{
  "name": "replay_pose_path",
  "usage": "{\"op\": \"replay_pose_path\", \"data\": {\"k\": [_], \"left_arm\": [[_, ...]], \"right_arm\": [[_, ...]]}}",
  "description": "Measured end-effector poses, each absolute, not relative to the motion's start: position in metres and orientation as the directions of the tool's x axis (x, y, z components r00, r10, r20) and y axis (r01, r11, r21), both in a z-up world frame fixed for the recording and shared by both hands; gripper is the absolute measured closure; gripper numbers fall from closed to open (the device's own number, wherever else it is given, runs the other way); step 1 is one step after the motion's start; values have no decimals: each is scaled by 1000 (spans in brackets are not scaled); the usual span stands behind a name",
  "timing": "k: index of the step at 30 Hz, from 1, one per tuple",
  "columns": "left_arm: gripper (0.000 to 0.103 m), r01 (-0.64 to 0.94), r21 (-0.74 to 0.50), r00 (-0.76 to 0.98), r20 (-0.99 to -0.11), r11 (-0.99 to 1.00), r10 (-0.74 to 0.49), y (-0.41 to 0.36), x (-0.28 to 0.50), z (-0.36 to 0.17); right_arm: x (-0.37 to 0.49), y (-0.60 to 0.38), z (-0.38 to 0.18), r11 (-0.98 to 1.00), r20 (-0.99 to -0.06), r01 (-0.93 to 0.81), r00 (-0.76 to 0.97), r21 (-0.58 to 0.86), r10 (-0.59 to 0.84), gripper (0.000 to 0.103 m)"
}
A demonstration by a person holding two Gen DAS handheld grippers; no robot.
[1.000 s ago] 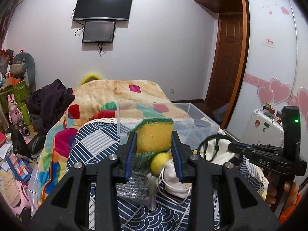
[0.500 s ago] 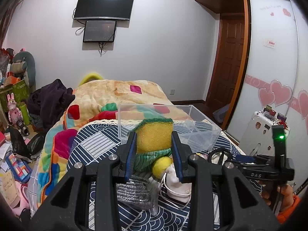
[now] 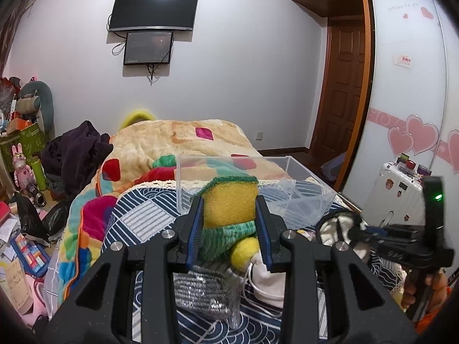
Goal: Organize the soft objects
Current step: 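Carry the sponge and eye mask over the clear plastic box with both tools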
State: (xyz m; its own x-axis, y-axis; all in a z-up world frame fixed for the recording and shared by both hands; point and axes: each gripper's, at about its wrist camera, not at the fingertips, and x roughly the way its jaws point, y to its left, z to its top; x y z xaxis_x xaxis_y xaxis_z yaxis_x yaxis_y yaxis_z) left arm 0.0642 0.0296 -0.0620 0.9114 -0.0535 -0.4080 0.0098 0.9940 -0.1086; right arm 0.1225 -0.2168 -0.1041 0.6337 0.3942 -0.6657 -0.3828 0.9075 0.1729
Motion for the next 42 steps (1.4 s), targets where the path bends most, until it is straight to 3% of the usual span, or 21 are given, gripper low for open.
{"op": "replay_pose_path", "data": {"k": [11,20,33,42], "left_arm": [[68,21,-114,916,-397,993,-65,38,101,-43],[68,49,-116,871,-481,992,-100,44,156,-50],[68,64,-62,732,-675,996,-89,37,227,-90],[68,72,-8,689,-723,997,-55,30,234,-101]], "right_arm": [[134,-204,-37,895,-490,-416,754,160,438,86],[175,-181,-25,906,-456,-400,785,142,418,86],[224,-142,-58,922,-597,-380,723,76,347,86],[239,-140,-80,907,-718,-417,613,60,330,83]]}}
